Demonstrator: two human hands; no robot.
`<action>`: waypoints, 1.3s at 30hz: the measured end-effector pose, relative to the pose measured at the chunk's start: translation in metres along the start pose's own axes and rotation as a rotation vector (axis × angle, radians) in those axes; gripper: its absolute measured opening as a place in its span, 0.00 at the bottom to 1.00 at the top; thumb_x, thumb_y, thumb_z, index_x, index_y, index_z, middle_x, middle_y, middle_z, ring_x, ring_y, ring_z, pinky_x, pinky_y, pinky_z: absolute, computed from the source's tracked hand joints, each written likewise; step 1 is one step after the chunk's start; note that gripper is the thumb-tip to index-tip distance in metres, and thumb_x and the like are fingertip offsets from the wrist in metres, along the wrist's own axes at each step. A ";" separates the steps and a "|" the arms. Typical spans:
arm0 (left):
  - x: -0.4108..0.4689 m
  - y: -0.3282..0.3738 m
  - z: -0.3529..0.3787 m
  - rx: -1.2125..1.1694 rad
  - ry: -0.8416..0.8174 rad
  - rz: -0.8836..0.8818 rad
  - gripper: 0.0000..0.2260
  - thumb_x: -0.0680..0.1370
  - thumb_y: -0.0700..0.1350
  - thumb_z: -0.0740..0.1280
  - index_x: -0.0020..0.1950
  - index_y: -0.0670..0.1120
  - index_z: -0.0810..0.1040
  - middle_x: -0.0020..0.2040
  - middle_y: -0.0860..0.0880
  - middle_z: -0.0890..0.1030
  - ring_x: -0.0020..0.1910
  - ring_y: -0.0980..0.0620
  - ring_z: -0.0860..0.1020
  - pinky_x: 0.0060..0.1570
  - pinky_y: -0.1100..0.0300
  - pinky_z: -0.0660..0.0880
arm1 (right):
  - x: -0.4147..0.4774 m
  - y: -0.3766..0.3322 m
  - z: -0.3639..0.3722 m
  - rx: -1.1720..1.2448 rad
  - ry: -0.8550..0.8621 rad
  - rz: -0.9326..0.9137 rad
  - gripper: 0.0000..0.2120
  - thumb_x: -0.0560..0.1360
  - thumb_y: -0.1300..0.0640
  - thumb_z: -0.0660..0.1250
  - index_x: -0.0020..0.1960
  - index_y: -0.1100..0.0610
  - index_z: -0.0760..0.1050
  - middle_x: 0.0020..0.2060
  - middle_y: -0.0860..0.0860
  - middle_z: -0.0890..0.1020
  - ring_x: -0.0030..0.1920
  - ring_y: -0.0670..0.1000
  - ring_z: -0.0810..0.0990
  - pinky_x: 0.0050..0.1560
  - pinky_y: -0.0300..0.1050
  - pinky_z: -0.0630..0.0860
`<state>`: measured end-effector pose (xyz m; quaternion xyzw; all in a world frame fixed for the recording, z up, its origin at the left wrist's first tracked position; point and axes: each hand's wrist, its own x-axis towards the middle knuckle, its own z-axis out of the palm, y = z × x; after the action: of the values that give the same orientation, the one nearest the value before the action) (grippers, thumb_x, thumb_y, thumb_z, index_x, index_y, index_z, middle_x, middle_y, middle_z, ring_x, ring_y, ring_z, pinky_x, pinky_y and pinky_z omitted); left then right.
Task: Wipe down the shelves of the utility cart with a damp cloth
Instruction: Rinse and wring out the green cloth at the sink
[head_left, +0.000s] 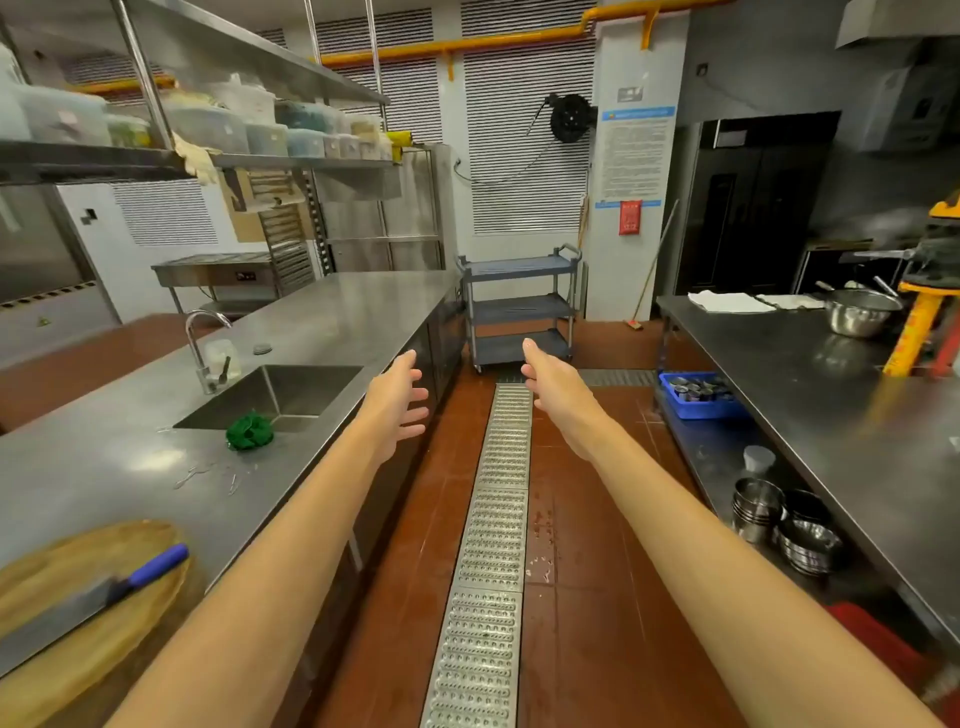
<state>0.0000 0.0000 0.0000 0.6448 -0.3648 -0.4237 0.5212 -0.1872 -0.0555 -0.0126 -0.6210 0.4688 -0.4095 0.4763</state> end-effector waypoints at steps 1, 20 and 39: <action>0.002 -0.001 -0.008 -0.015 0.007 -0.015 0.24 0.83 0.59 0.55 0.74 0.46 0.69 0.71 0.42 0.73 0.68 0.39 0.74 0.69 0.42 0.70 | 0.001 -0.001 0.008 0.003 -0.002 0.007 0.32 0.80 0.35 0.51 0.77 0.53 0.61 0.74 0.51 0.68 0.74 0.53 0.66 0.75 0.58 0.61; 0.146 0.012 -0.023 -0.059 0.060 -0.050 0.23 0.83 0.59 0.56 0.72 0.46 0.70 0.69 0.42 0.74 0.66 0.39 0.75 0.68 0.42 0.71 | 0.140 0.001 0.036 -0.001 -0.037 -0.004 0.33 0.79 0.34 0.51 0.78 0.51 0.61 0.75 0.49 0.67 0.74 0.52 0.65 0.75 0.58 0.61; 0.306 0.056 0.009 -0.071 0.143 -0.027 0.21 0.83 0.59 0.57 0.66 0.47 0.75 0.63 0.44 0.79 0.63 0.41 0.77 0.67 0.42 0.73 | 0.299 0.006 0.018 0.107 -0.132 -0.032 0.34 0.77 0.30 0.49 0.76 0.48 0.63 0.72 0.48 0.70 0.73 0.50 0.67 0.74 0.59 0.61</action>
<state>0.1048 -0.2926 0.0035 0.6595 -0.3029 -0.3963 0.5624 -0.1042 -0.3428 -0.0041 -0.6276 0.4038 -0.3997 0.5323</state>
